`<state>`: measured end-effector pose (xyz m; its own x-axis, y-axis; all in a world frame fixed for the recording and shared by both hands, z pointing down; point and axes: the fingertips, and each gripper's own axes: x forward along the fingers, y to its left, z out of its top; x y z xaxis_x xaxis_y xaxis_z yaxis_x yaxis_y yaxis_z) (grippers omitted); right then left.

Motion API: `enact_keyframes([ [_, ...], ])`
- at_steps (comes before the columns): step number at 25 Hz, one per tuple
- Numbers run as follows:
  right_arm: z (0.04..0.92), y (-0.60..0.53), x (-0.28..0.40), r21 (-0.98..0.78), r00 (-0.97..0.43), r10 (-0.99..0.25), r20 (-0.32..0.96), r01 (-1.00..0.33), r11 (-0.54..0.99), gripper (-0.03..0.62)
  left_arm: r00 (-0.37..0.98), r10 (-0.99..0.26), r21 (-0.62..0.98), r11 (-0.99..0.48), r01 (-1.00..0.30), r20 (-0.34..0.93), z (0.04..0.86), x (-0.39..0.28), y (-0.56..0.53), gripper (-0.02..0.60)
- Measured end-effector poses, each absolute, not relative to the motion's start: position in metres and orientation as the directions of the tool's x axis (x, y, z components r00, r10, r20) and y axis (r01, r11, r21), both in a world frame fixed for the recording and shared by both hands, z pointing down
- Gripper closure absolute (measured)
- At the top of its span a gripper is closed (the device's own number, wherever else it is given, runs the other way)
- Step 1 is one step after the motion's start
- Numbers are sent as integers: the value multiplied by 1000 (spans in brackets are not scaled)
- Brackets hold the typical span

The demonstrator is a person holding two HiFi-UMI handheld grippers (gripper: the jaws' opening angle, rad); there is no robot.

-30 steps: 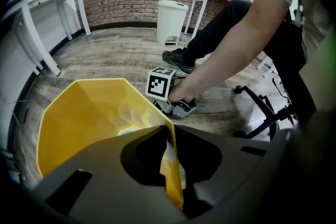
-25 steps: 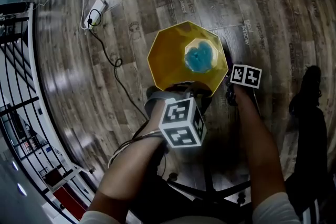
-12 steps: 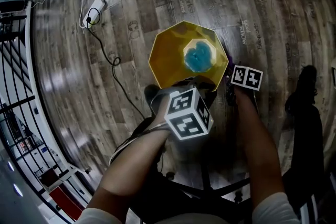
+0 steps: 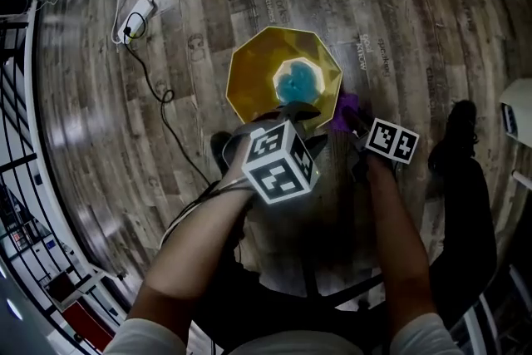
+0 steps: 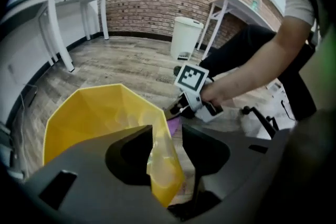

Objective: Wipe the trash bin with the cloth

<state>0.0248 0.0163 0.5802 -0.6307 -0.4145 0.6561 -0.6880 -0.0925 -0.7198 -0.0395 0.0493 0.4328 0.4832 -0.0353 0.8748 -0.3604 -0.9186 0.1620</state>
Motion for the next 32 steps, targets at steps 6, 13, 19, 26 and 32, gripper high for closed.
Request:
enact_keyframes([
  [6,536,15,33,-852,-701,-529,478,-516,-86,450,361,36,138,-956,-261,932,448,-74,72,405],
  [13,485,23,28,-962,-756,-615,226,-274,-17,450,260,48,112,-965,-239,964,468,-89,78,407],
  [19,458,17,20,-982,-765,-637,93,-176,68,450,256,62,114,-975,-193,965,472,-85,82,546],
  [26,466,2,4,-956,-794,-589,147,-267,121,450,282,66,113,-981,-155,957,469,-79,79,546],
  [32,494,-6,4,-941,-780,-585,224,-329,78,450,301,73,121,-982,-144,951,465,-76,77,546],
])
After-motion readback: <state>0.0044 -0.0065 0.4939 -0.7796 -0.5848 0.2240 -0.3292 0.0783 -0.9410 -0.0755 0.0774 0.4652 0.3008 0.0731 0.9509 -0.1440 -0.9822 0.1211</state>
